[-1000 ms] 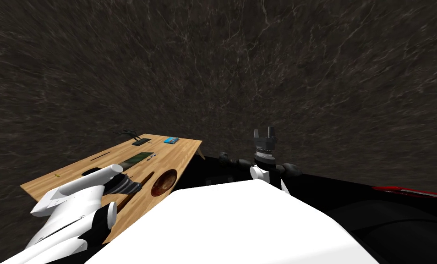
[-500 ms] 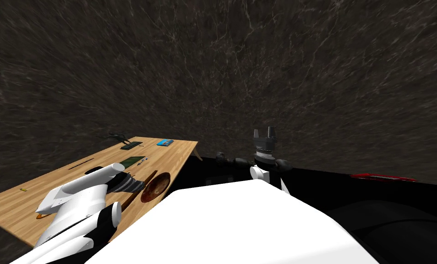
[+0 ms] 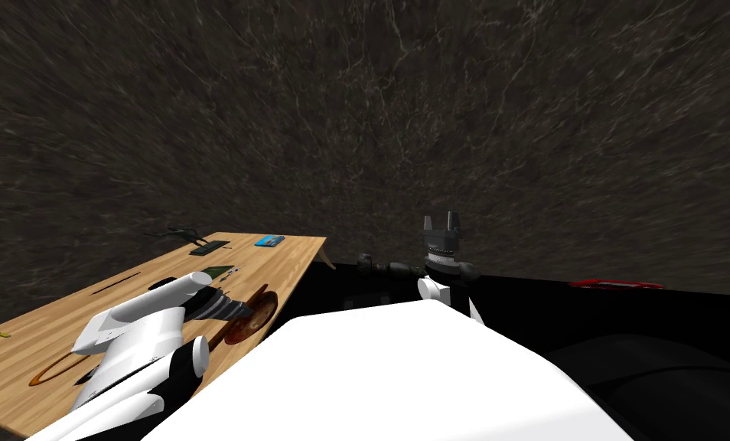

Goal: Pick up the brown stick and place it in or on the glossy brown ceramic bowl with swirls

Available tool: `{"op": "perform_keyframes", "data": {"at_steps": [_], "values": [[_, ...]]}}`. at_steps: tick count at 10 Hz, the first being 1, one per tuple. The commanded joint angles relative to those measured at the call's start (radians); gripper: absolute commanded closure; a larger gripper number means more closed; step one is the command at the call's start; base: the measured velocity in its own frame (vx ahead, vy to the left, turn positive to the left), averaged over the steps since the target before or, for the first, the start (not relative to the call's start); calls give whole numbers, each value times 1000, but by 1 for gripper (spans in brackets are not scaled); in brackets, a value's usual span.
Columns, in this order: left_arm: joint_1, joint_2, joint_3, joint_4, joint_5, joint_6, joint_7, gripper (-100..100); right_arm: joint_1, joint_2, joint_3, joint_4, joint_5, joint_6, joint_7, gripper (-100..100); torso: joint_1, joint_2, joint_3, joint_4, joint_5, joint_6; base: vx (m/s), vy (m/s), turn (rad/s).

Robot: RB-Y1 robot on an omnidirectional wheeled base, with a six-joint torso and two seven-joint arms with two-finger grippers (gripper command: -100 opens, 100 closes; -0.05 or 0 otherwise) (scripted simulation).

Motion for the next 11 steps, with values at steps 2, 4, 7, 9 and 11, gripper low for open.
{"op": "perform_keyframes", "data": {"at_steps": [2,4,7,9,11], "values": [[0,0,0,0,0,0,0,-100,0,0,0,0,0,0,0,0,0,0,0,0,0,0,0,0,0],[0,0,0,0,0,0,0,0,0,0,0,0,0,0,0,0,1,0,0,0,0,0,0,0,0],[-1,36,21,-46,13,78,11,-100,0,0,0,0,0,0,0,0,0,1,0,0,0,0,-11,-8,-32],[-1,50,30,-64,18,109,16,-100,0,0,0,0,0,0,0,0,0,1,1,0,0,0,-13,-11,-20],[-1,65,38,-83,23,140,20,-100,0,0,0,0,0,0,0,0,0,1,0,0,0,0,-10,-8,-19]]}}
